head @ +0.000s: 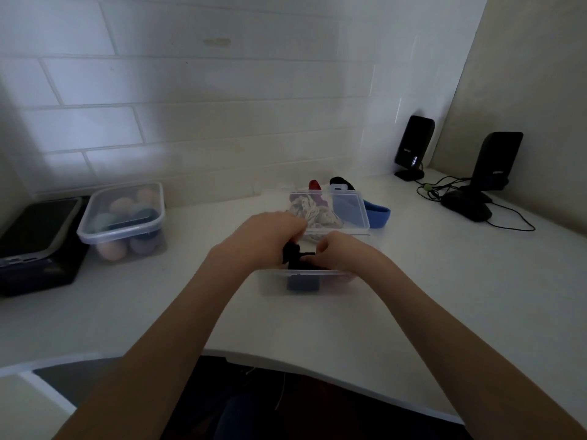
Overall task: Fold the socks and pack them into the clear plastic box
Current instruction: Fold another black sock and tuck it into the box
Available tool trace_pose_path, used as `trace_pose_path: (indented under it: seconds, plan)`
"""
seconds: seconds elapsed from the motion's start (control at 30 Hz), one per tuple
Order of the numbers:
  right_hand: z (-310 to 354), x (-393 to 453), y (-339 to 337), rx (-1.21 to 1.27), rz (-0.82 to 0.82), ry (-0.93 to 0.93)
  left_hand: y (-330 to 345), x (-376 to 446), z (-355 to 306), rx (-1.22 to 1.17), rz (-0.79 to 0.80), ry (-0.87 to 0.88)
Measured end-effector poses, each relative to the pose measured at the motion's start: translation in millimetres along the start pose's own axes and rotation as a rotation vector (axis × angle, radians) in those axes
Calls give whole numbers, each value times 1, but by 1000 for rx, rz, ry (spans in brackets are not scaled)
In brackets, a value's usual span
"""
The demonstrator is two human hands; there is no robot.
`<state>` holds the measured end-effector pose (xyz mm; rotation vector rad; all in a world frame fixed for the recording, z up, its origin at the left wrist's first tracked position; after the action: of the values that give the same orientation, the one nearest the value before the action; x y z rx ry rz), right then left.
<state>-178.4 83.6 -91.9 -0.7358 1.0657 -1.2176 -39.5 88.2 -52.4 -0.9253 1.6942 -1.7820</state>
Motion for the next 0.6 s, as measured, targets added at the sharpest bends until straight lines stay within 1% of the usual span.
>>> trace_pose_path:
  seconds: [0.07,0.13,0.2,0.27,0.37,0.4,0.47,0.53,0.6]
  plan:
    - [1,0,0,-19,7,-4,9,2,3,52,50,41]
    - [1,0,-1,-20,6,-12,10,4,4,102,101,49]
    - [2,-1,0,8,13,-20,8,3,3,126,186,35]
    - [2,-3,0,42,23,-32,5,4,1,87,320,16]
    - [0,-6,-1,56,33,-52,-7,2,2,-1,571,-47]
    - [-1,-7,-1,56,36,-56,-13,2,3,-41,615,-72]
    - [-1,-8,-1,45,45,-71,-22,3,5,-137,632,-109]
    - [-2,-8,-1,6,65,-98,-25,4,6,-209,592,-146]
    - [-3,-9,-1,6,92,-114,-22,5,6,-216,530,-164]
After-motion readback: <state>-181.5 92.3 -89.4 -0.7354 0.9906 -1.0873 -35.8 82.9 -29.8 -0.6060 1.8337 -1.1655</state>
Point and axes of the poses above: each hand's wrist, its own x-axis towards the middle knuckle, its own y-axis out of the palm, z = x × y, the point moved 2 cm from there along x, towards the middle knuckle, and after that the axes turned 2 degrees about y, right-handed, at the moved point
